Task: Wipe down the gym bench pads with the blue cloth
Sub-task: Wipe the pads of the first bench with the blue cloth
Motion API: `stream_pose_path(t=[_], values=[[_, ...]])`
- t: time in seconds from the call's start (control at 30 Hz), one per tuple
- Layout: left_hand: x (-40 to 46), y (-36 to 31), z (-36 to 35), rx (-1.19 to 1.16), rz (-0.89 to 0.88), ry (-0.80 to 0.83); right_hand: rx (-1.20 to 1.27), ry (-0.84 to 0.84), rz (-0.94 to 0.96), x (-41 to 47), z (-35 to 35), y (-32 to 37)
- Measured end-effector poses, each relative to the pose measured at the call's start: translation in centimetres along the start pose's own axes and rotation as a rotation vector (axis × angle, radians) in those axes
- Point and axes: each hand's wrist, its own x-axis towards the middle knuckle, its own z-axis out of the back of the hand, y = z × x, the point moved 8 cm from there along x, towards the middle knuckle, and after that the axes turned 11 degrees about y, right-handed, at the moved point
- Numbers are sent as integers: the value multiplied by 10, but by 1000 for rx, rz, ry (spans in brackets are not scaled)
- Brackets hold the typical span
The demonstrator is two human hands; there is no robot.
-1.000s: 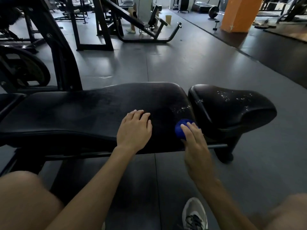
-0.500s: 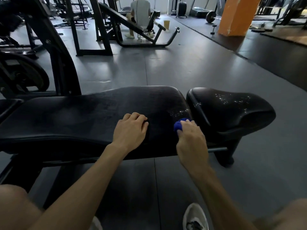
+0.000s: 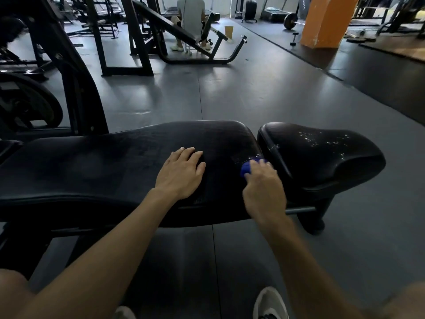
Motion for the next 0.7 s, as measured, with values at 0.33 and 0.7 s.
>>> stream_pose_path(t=[0.33, 0.7], values=[[-1, 3, 1, 5, -28, -28, -58, 99, 191, 9, -5, 17], [-3, 1, 1, -3, -5, -50, -50, 107, 97, 53, -20, 44]])
